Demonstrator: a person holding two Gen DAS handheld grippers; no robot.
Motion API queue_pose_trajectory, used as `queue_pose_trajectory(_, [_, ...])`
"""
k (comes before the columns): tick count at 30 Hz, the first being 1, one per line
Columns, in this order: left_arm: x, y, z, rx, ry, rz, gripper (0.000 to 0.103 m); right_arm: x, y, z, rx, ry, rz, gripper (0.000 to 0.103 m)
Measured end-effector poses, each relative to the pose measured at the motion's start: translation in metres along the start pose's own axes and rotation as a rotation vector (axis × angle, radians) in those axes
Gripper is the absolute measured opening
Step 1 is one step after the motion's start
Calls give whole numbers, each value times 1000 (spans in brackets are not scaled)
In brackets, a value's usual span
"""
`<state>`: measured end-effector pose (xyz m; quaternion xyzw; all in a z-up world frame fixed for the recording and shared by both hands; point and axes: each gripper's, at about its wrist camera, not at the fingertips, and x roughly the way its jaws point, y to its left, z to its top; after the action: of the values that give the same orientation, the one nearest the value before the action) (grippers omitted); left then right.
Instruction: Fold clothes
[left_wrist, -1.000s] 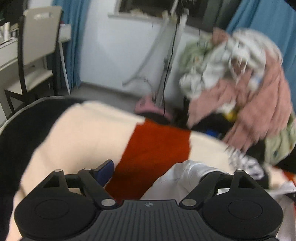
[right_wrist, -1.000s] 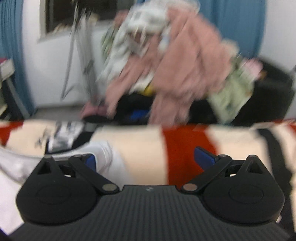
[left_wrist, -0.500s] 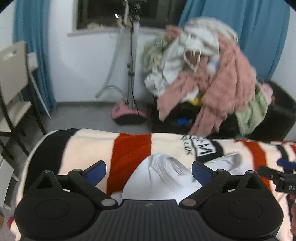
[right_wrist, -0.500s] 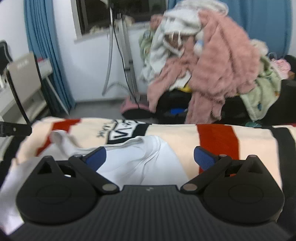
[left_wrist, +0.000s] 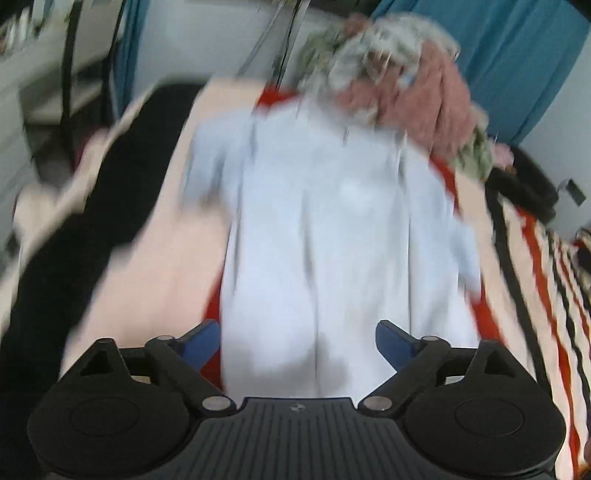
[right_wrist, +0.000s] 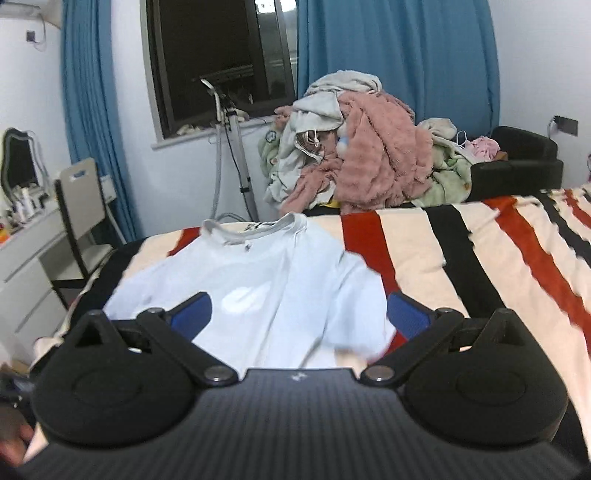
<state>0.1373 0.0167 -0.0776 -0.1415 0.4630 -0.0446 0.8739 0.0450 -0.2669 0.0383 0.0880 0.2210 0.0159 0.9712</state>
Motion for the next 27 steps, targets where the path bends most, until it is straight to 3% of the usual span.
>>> queue_pose_trajectory(3, [-9,14,-43,-42,65,0,82,-34,-5,-16,54,-14,38,103])
queue_pose_trajectory(7, [-16,26,-74,-96,122,-9,70,-48,-13,-35,99,-56,39,103])
queue_pose_trajectory(14, [-7,24,-98,-153,184,-83,48,-12,-32,-68,152,55,16,103])
queue_pose_trajectory(16, [-9,19,-99,-109,168,-65,35,-3,-33,-76,165,87,16,103])
queue_pose_trajectory(18, [-9,18,-98,-88,178,-62,11,3,-34,-78,174,108,19,103])
queue_pose_trajectory(23, [-36,31,-82,-11,173,-73,9,1,-31,-81,148,111,40,103])
queue_pose_trajectory(27, [-47,49,-78,14,247,63,5,-1,-24,-80,117,97,48,103])
